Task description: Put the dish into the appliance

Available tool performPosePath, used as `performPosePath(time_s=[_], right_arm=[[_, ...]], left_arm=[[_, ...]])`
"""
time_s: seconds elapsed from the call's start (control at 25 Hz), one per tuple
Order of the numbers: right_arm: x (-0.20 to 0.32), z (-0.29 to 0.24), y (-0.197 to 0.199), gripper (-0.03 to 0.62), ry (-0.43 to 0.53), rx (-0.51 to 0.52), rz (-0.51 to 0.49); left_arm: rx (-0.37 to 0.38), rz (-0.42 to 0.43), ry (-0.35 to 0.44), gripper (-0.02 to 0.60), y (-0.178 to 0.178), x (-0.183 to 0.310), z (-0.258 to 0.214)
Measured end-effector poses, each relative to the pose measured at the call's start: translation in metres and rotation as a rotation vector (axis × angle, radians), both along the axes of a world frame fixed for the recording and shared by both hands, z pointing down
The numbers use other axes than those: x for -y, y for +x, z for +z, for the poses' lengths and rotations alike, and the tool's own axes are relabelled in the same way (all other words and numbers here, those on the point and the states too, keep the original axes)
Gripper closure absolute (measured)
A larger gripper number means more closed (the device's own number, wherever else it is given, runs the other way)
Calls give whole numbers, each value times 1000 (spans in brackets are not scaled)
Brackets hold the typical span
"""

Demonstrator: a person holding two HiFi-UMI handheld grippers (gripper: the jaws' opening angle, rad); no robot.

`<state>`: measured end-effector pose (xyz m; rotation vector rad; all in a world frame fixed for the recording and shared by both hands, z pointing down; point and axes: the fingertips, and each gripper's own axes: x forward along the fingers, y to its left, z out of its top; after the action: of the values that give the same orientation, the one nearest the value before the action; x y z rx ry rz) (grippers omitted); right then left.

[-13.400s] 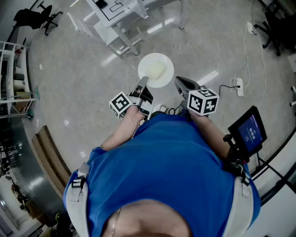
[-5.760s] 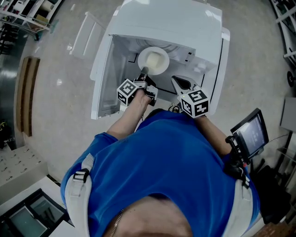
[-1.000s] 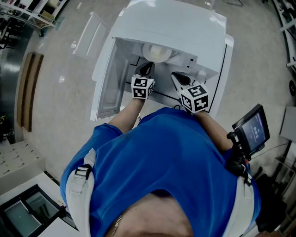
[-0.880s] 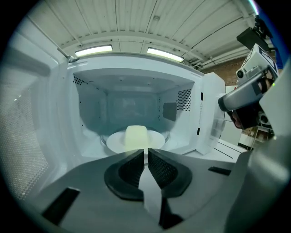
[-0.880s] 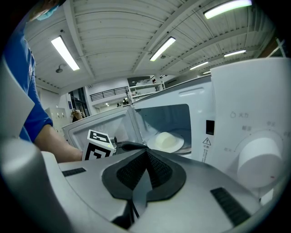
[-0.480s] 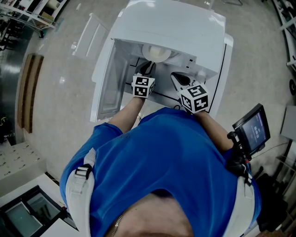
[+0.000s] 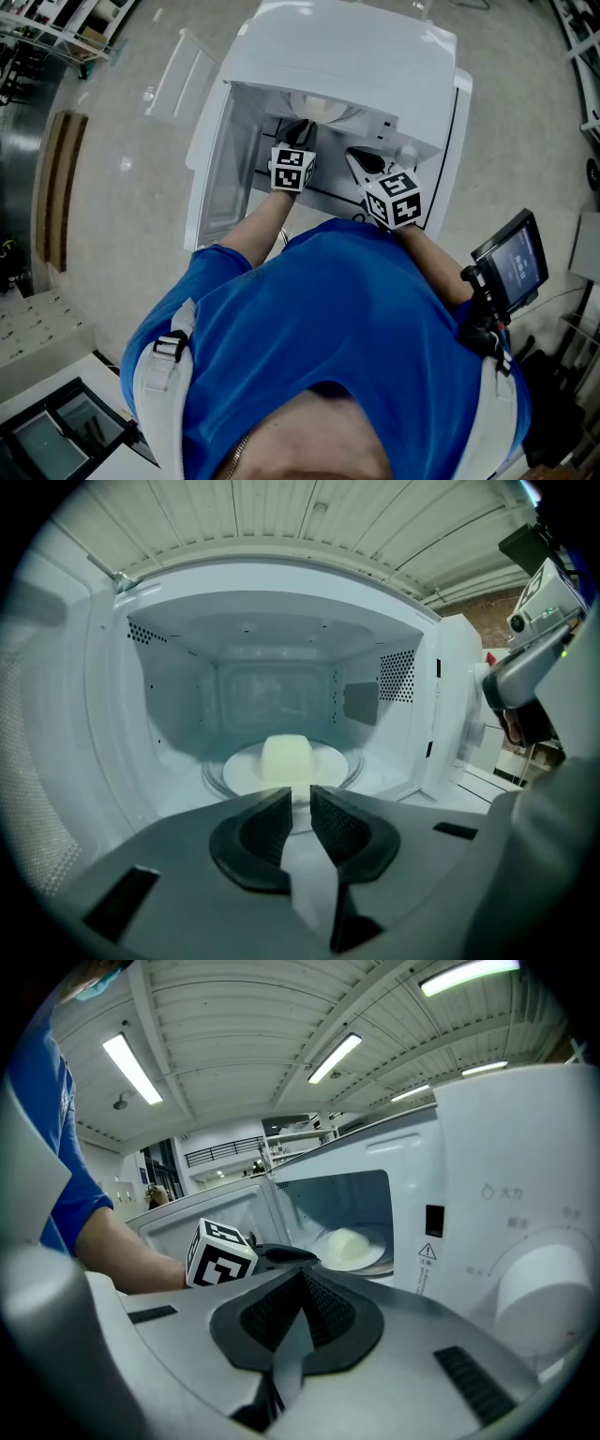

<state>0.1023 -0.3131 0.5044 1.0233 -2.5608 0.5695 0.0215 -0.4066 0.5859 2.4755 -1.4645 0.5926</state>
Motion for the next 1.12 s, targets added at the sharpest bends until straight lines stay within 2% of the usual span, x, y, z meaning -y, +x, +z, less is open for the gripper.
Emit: performPosePath(time_s=[1.12], right_arm=[[5, -5, 1, 594, 1, -5, 16]], left_arm=[[-14, -1, -23, 534, 9, 24, -5]])
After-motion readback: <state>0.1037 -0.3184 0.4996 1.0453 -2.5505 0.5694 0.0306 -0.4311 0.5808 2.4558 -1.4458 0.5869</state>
